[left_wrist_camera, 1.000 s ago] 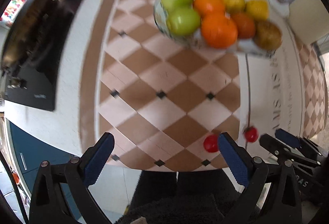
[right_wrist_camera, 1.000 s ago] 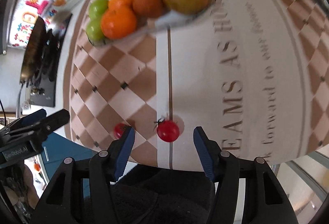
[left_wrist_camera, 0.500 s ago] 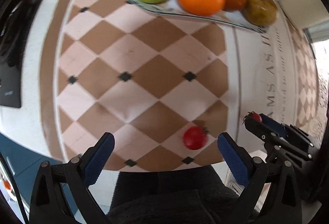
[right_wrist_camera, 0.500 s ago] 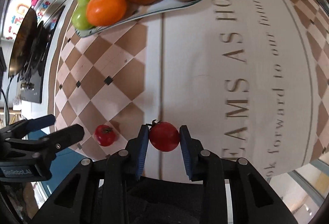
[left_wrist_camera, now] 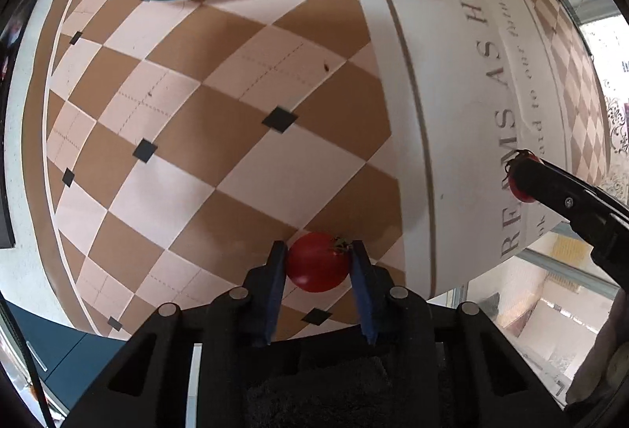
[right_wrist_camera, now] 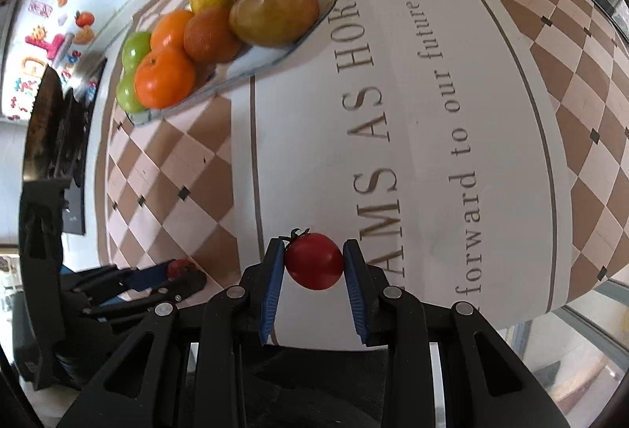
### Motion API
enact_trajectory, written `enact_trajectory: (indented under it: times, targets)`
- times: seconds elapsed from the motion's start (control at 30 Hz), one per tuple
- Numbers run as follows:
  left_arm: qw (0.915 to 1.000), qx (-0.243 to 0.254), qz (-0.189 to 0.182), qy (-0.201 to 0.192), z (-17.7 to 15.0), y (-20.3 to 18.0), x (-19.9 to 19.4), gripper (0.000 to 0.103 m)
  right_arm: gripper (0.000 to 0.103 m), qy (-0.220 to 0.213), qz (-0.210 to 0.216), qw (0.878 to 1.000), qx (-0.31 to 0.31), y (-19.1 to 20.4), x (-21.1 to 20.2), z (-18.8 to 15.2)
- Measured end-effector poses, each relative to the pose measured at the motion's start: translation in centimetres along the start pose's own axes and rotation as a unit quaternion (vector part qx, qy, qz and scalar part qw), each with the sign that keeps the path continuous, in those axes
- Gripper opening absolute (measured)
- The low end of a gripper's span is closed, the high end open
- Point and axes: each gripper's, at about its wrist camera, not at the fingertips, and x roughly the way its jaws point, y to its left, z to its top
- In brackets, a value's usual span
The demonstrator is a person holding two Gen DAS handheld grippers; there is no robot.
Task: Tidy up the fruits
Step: 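Carry the cherry tomatoes onto the plate with both tools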
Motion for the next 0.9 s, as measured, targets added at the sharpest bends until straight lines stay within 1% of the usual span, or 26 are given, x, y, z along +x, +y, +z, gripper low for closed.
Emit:
enact_trajectory:
  times: [0.1,0.2,0.27,0.37,0.43,0.53,0.63,0.77,0.9]
  targets:
    - [0.9996,-0.017,-0.018,-0.016,0.5,0.3,-1.4,0.029,0.033,-0.012,0.028,0.999,0.013,-0.3,-0.5,0.9]
    - [0.9968,-0.050,-0.054,-0.030,1.8,1.1,-3.3,0.029,0.033,-0.029,0.058,0.998,0.023,-0.2,-0.8,2.4]
    - [0.9933,-0.072,-0.080,-0.041,3.4,2.0,-4.6,0.029,0.033,-0.038,0.077,0.996,0.032,-0.3,-1.1,3.5]
    - [0.9882,-0.090,-0.107,-0.062,5.3,2.2,-7.1,0.029,0.033,-0.053,0.107,0.992,0.042,0.0,-1.0,5.4]
    - [0.9840,-0.104,-0.127,-0.069,8.0,2.9,-8.5,0.029,0.033,-0.061,0.123,0.990,0.043,0.3,-0.6,6.5]
    - [0.9743,-0.137,-0.165,-0.069,10.1,3.1,-8.9,0.029,0.033,-0.076,0.135,0.987,0.038,0.8,-0.1,7.8]
    - [0.9643,-0.172,-0.191,-0.066,12.0,3.6,-9.0,0.029,0.033,-0.085,0.142,0.986,0.033,0.9,0.7,8.4]
    - [0.9540,-0.211,-0.208,-0.048,13.8,3.4,-7.7,0.029,0.033,-0.098,0.147,0.984,0.028,0.4,1.9,8.9]
    - [0.9467,-0.238,-0.214,-0.034,14.1,4.2,-6.8,0.029,0.033,-0.112,0.158,0.981,0.016,0.0,2.3,9.2]
